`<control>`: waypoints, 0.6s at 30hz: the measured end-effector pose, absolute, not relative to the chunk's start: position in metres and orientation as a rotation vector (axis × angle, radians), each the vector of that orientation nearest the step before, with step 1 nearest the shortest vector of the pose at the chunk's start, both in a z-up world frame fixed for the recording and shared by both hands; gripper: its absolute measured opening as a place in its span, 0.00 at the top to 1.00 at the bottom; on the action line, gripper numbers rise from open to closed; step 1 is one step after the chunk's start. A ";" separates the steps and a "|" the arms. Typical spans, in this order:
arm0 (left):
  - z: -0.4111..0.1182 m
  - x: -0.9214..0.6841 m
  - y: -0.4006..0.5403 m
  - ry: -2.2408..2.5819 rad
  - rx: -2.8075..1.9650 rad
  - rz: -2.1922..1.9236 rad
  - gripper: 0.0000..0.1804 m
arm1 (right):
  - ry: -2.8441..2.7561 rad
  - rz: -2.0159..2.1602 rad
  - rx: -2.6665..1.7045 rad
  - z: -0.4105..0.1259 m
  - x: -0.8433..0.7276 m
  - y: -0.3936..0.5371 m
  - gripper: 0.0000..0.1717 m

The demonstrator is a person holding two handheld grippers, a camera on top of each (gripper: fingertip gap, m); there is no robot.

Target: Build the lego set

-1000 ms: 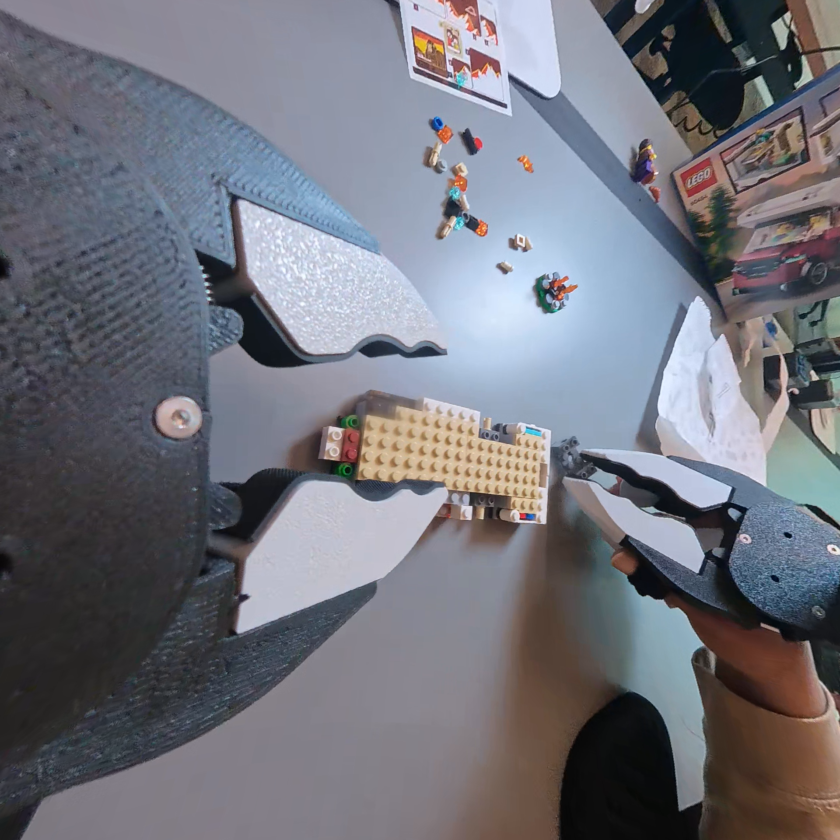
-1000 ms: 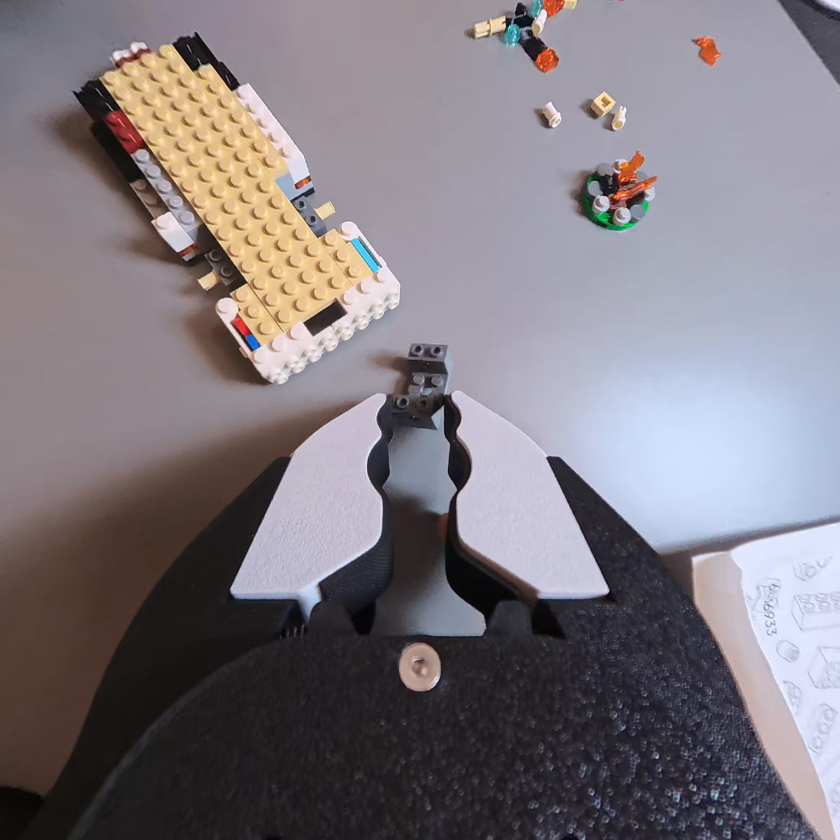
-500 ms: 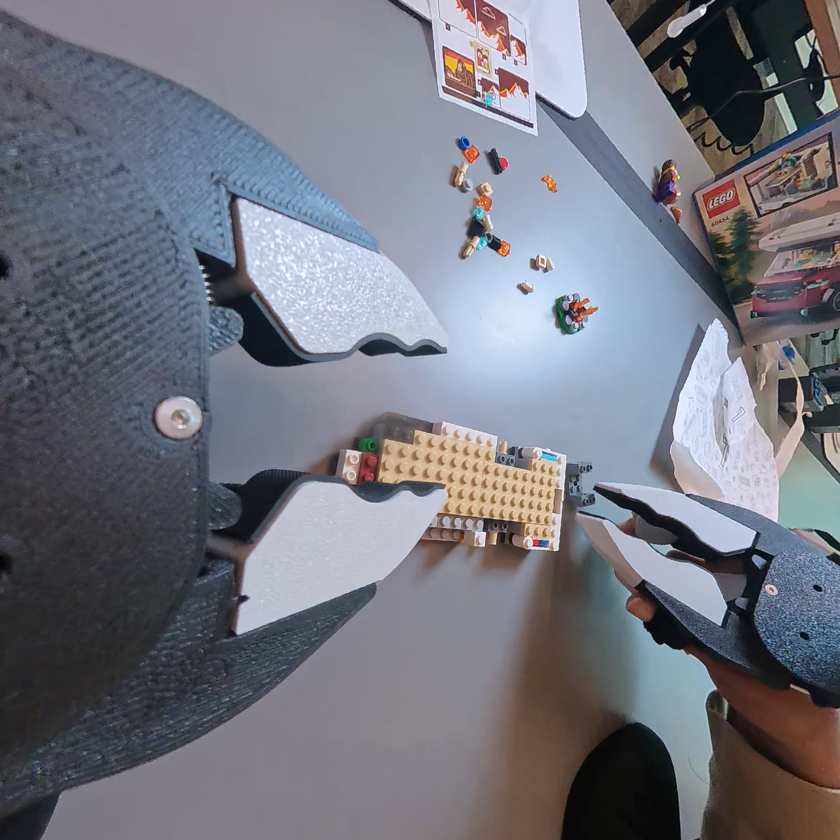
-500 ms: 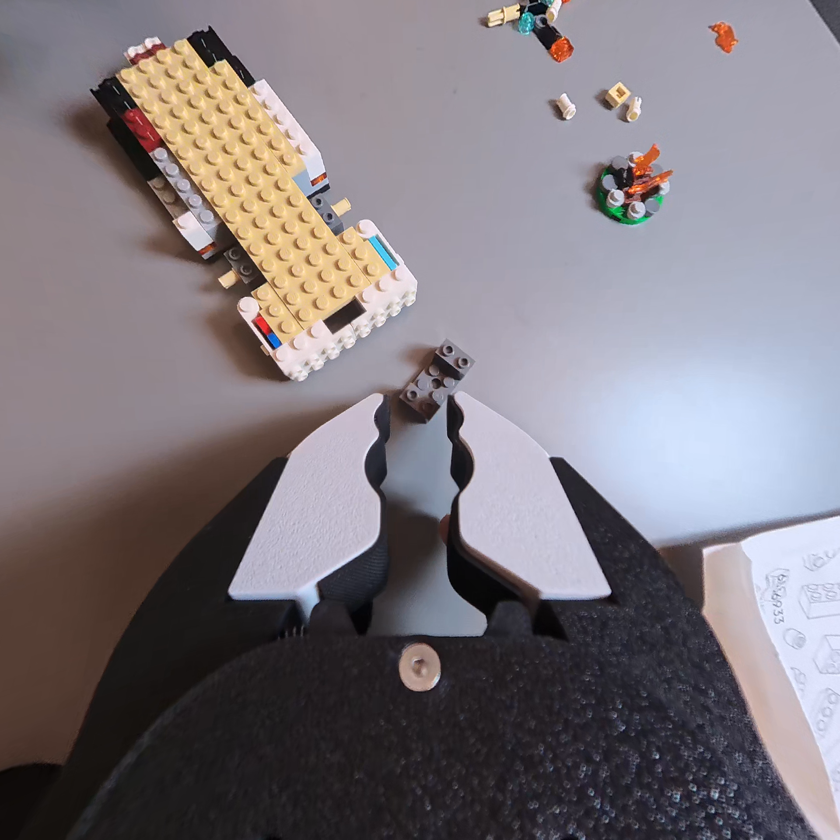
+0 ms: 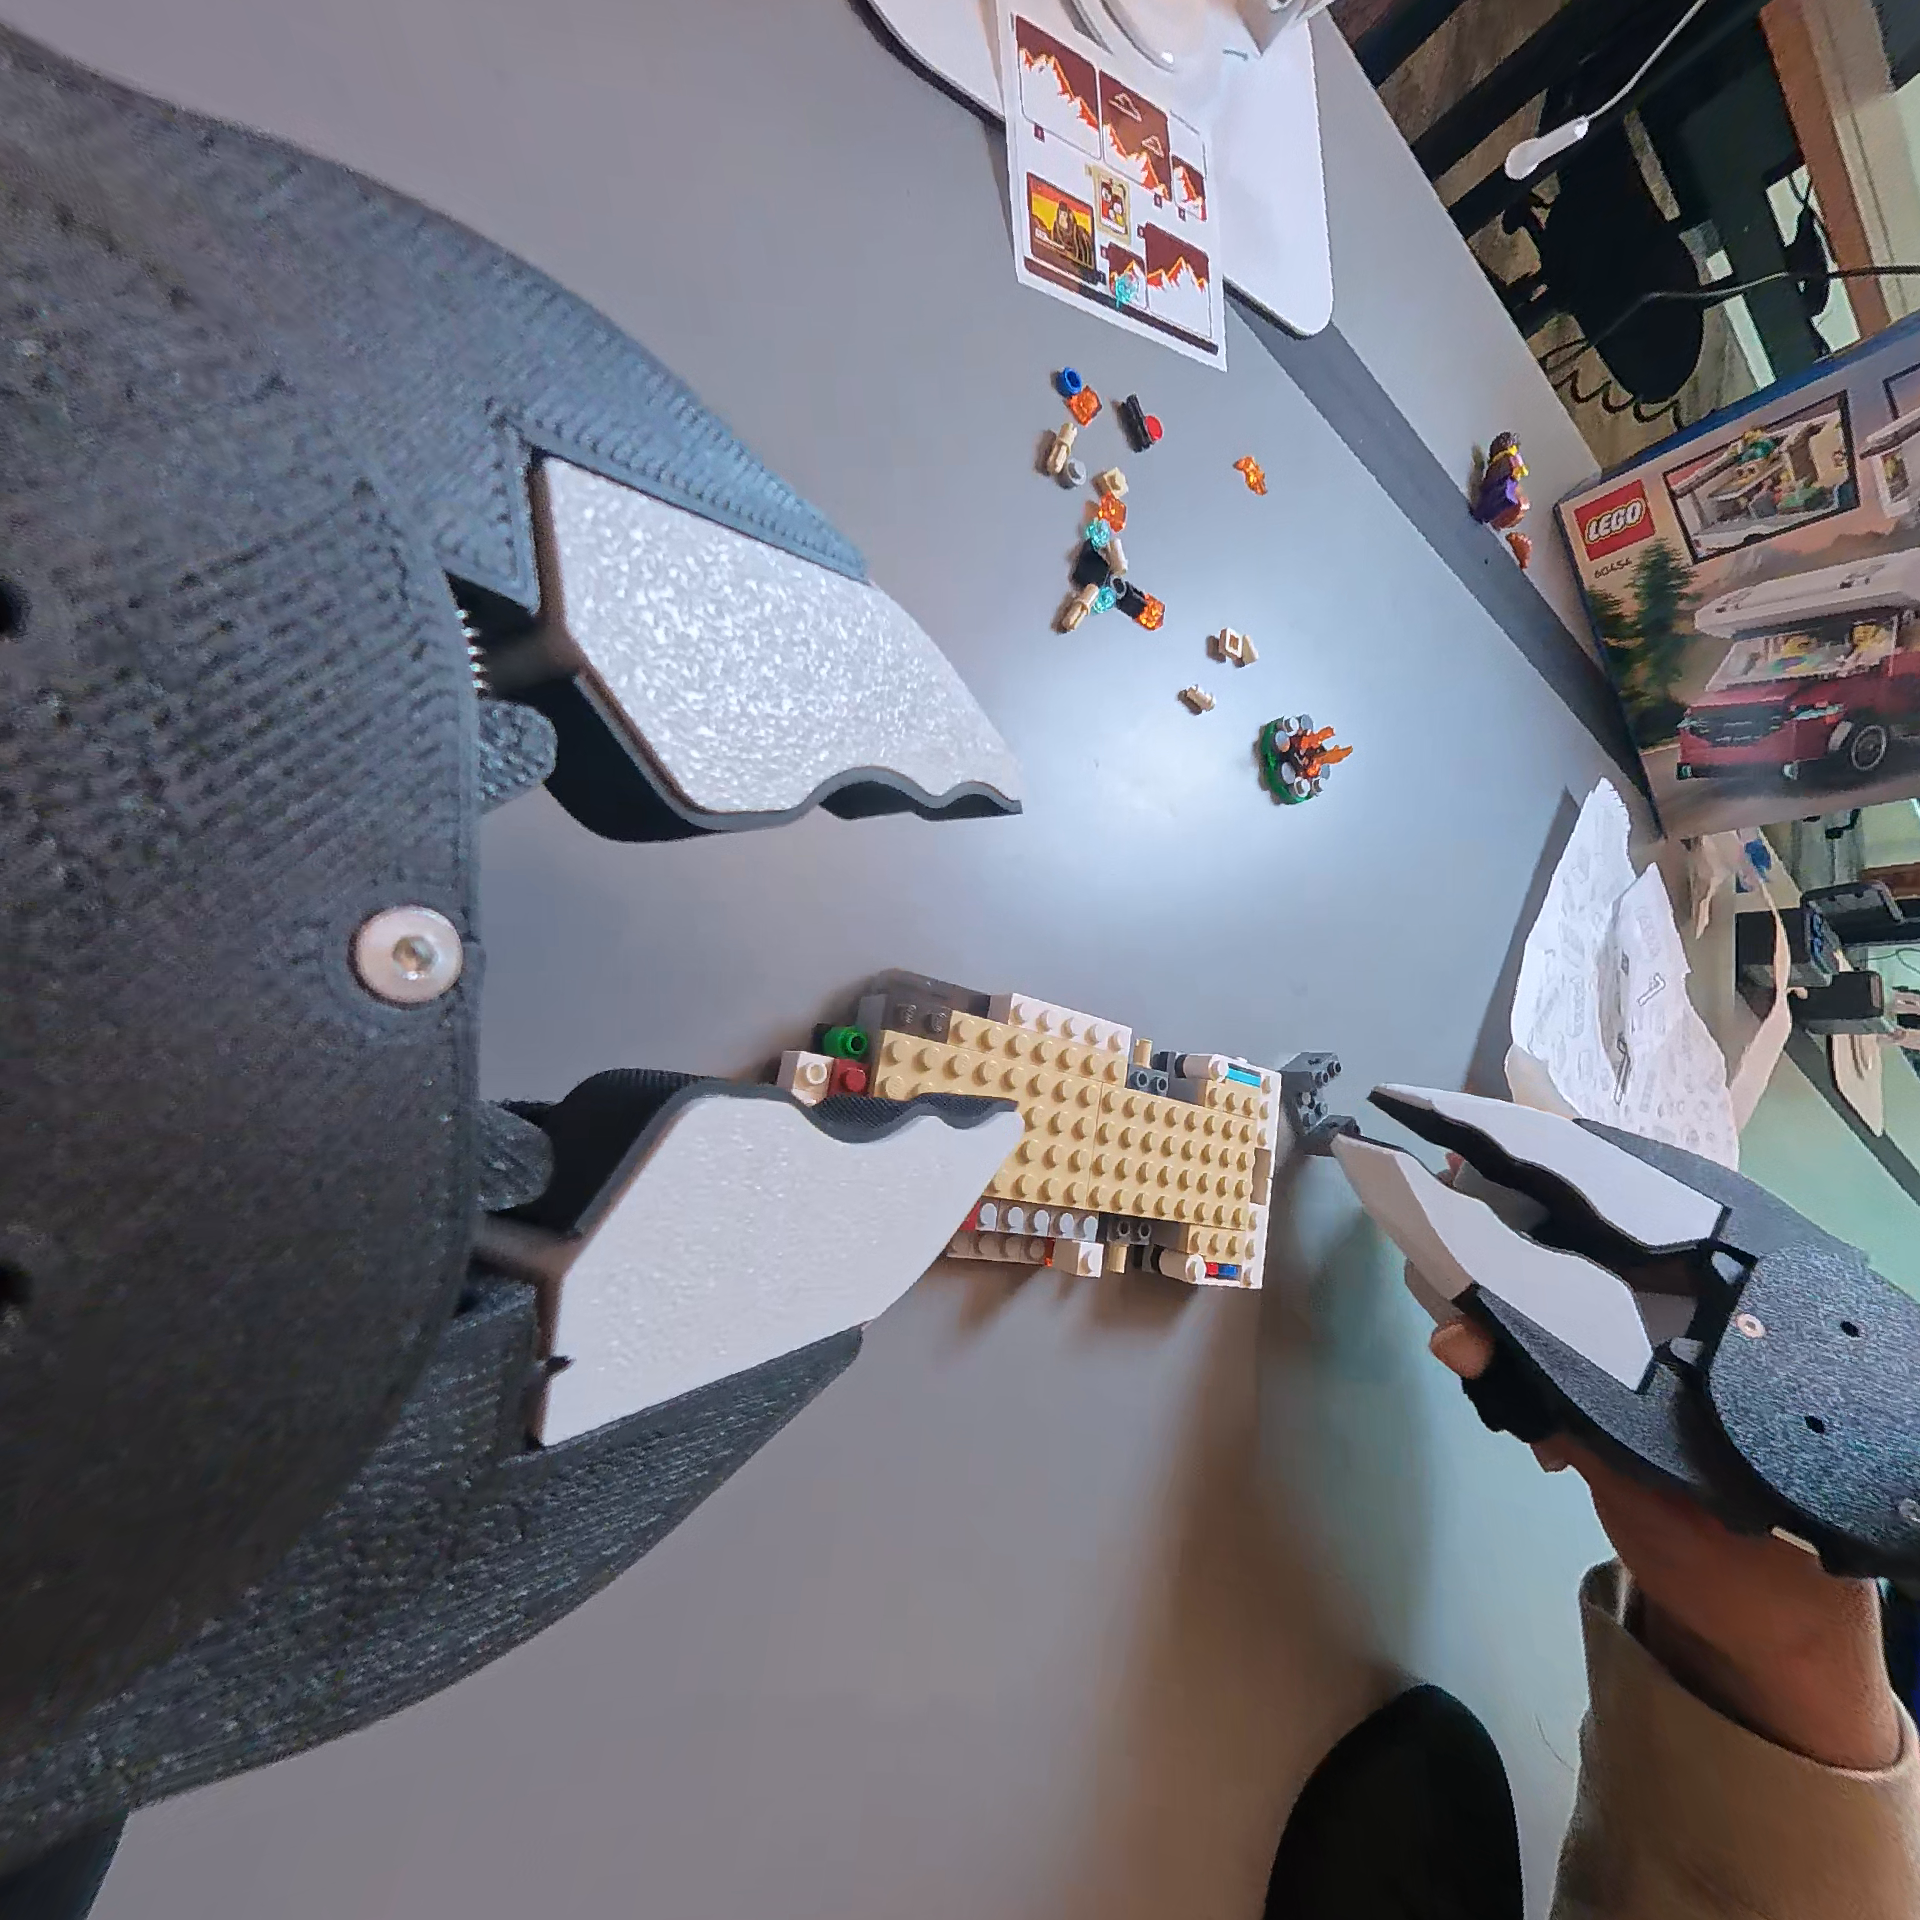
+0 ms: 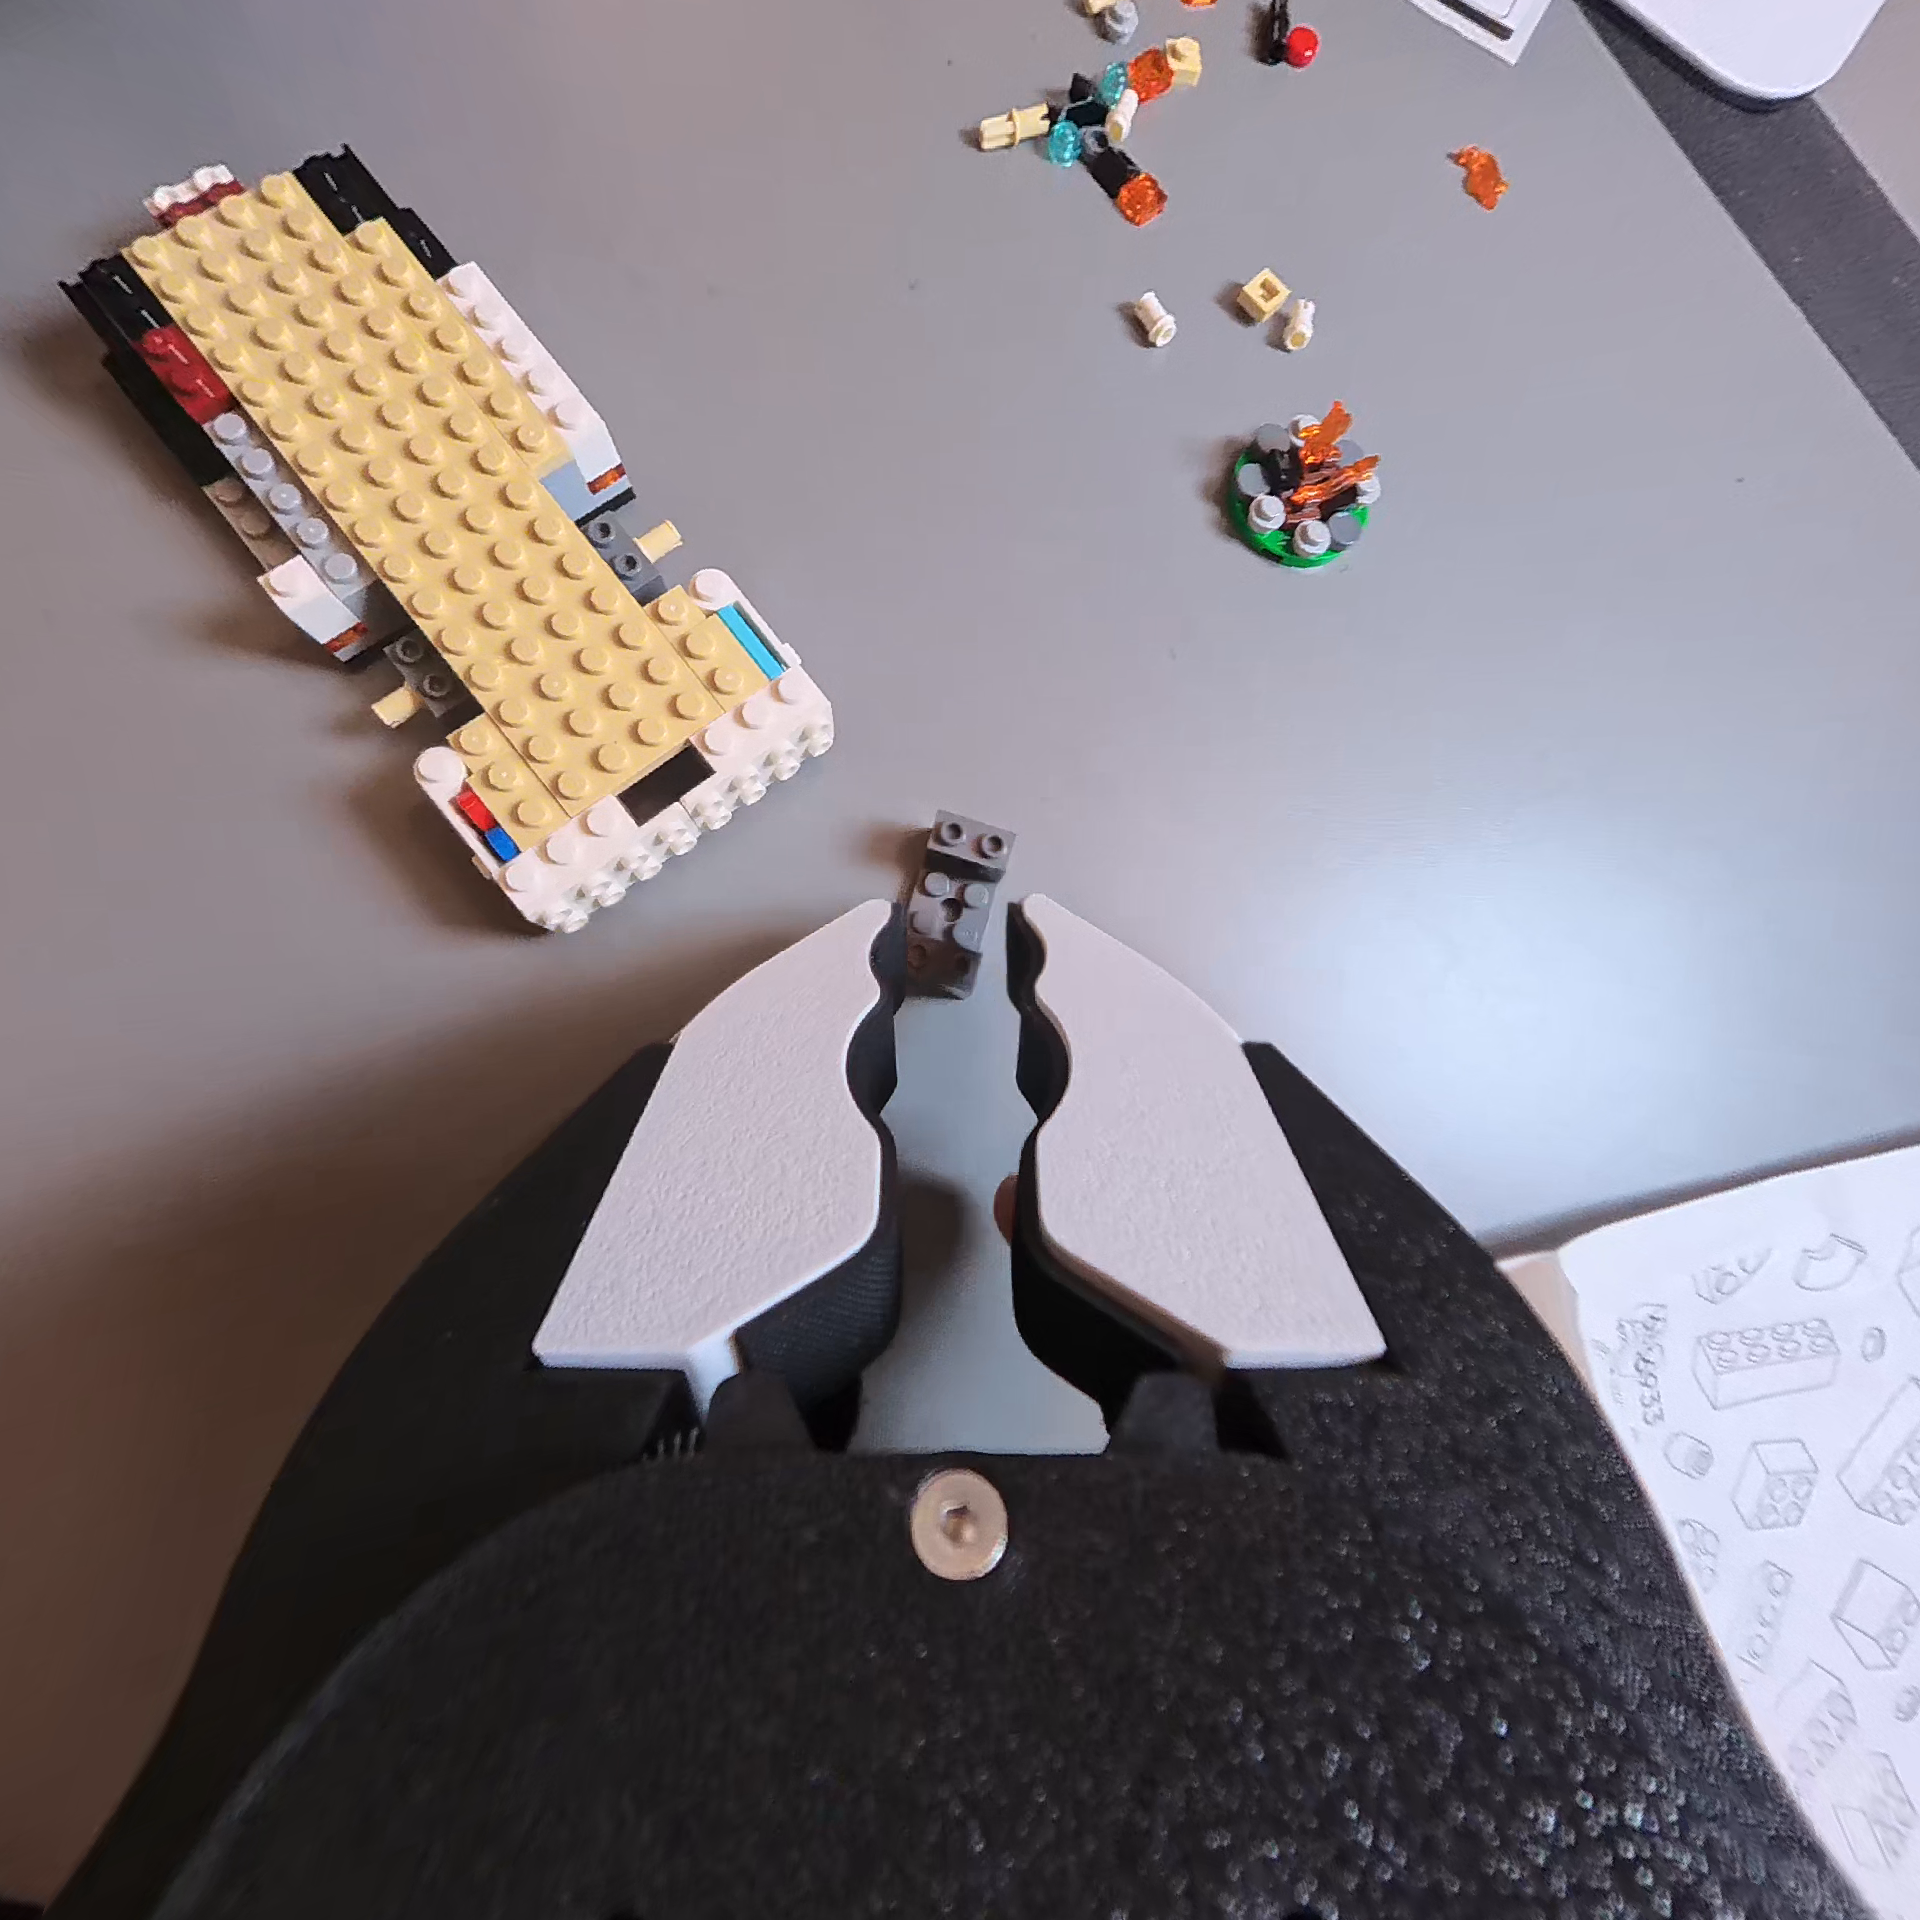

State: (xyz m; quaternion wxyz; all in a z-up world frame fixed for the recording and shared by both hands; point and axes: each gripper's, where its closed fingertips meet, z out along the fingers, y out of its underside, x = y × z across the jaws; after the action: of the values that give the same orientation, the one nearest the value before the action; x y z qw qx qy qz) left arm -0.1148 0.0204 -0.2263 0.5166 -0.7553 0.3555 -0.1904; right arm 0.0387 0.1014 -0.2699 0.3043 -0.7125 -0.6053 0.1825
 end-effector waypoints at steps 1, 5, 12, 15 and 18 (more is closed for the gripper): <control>-0.227 -0.115 0.021 0.853 -1.816 -0.456 0.72 | -1.591 0.497 -1.891 -0.268 0.039 0.101 0.89; -0.228 -0.116 0.021 0.845 -1.817 -0.461 0.72 | -1.549 0.552 -1.918 -0.264 0.037 0.093 0.84; -0.235 -0.108 0.014 0.892 -1.847 -0.521 0.70 | -1.586 0.456 -1.996 -0.280 0.032 0.093 0.81; -0.247 -0.100 0.004 0.953 -1.925 -0.580 0.59 | -1.631 0.449 -1.985 -0.281 0.033 0.100 0.91; -0.266 -0.093 -0.002 1.026 -2.001 -0.568 0.51 | -1.650 0.445 -1.964 -0.277 0.036 0.107 0.86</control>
State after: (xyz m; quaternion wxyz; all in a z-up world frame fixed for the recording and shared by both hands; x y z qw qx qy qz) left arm -0.0929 -0.0023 -0.2658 0.3997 -0.7909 0.4054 -0.2243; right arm 0.0355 0.1072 -0.2769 0.2660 -0.7273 -0.6109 0.1648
